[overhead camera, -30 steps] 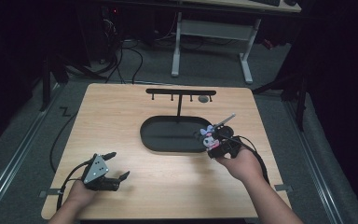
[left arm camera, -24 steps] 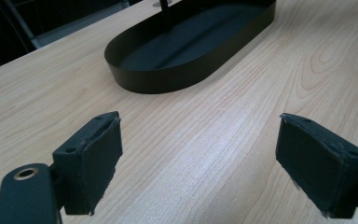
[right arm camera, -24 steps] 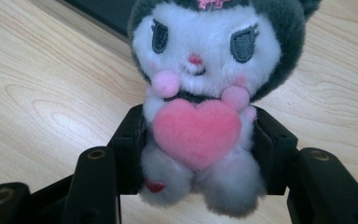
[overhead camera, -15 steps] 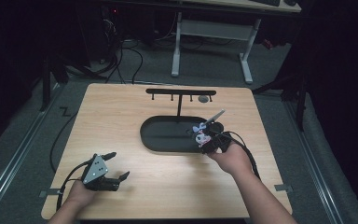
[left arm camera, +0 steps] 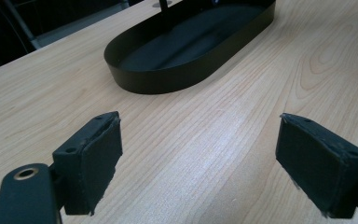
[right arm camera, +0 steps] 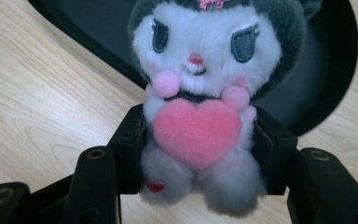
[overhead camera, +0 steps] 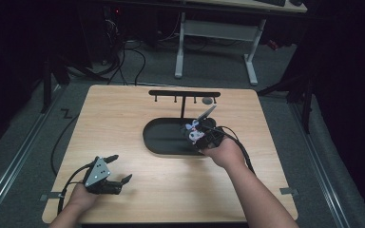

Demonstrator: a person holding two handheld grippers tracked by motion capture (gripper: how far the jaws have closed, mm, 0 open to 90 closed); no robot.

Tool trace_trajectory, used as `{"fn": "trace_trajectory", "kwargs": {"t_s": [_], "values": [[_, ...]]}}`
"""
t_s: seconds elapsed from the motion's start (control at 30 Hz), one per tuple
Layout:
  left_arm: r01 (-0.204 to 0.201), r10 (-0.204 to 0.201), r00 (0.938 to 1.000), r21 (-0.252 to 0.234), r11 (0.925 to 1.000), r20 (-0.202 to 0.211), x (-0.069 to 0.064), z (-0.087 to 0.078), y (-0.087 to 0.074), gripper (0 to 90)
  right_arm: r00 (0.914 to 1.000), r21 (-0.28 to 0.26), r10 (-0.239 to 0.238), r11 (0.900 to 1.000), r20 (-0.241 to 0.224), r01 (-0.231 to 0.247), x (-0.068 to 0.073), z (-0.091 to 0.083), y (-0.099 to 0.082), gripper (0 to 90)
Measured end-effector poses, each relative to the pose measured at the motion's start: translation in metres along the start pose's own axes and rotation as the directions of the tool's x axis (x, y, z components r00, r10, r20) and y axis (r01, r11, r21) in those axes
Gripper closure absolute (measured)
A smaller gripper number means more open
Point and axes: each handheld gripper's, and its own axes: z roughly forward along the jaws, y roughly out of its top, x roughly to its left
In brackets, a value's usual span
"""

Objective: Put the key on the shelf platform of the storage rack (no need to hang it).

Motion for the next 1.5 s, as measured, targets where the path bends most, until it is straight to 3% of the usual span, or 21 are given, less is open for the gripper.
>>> {"fn": "trace_trajectory", "kwargs": {"t_s": [0.13, 0.47, 0.5, 0.63, 0.97, 1.03, 1.17, 1.3, 1.33, 1.5], "values": [[-0.002, 0.002, 1.0, 0.001, 1.0, 0.0, 0.0, 0.0, 0.0, 15.4, 0.9998, 0.001, -0.022, 0.9998, -0.001, 0.022, 0.001, 0.008, 0.006, 46.4], [0.002, -0.002, 1.0, -0.001, 1.0, 0.001, 0.001, 0.0, 0.0, 15.4, 0.9999, 0.004, -0.004, 1.0, -0.009, 0.004, -0.001, 0.023, 0.019, 46.3], [0.002, -0.002, 1.0, -0.001, 1.0, 0.001, 0.001, 0.0, 0.0, 15.4, 0.9998, 0.01, 0.014, 0.9999, -0.012, -0.013, -0.001, 0.025, 0.02, 46.3], [0.0, 0.0, 1.0, 0.0, 1.0, 0.003, 0.001, 0.0, 0.0, 15.4, 0.9998, 0.006, -0.017, 0.9998, -0.005, 0.017, -0.001, 0.032, 0.029, 46.3], [0.005, -0.005, 1.0, -0.005, 1.0, 0.005, 0.001, -0.001, -0.001, 15.4, 1.0, 0.005, -0.004, 1.0, -0.007, 0.004, 0.001, 0.045, 0.048, 46.2], [0.003, -0.003, 1.0, -0.006, 1.0, 0.007, 0.001, -0.001, -0.001, 15.4, 0.9999, 0.016, 0.014, 0.9998, -0.009, -0.014, 0.002, 0.047, 0.049, 46.2], [0.005, -0.005, 0.9999, -0.004, 1.0, 0.009, 0.002, -0.001, 0.0, 15.4, 0.9999, 0.025, -0.01, 0.9996, -0.008, 0.011, 0.001, 0.05, 0.046, 46.1], [0.001, -0.001, 1.0, -0.004, 1.0, 0.008, 0.001, -0.001, 0.0, 15.4, 0.9999, 0.036, -0.013, 0.9993, -0.006, 0.014, -0.003, 0.048, 0.039, 46.0], [0.001, -0.001, 1.0, -0.004, 1.0, 0.007, 0.001, -0.001, 0.0, 15.4, 0.9997, 0.047, 0.02, 0.9987, -0.016, -0.019, -0.004, 0.047, 0.034, 45.9], [0.001, -0.001, 1.0, -0.002, 1.0, 0.008, 0.001, 0.0, 0.0, 15.4, 0.9999, 0.068, 0.006, 0.9977, -0.014, -0.005, -0.009, 0.048, 0.024, 45.9]]}}
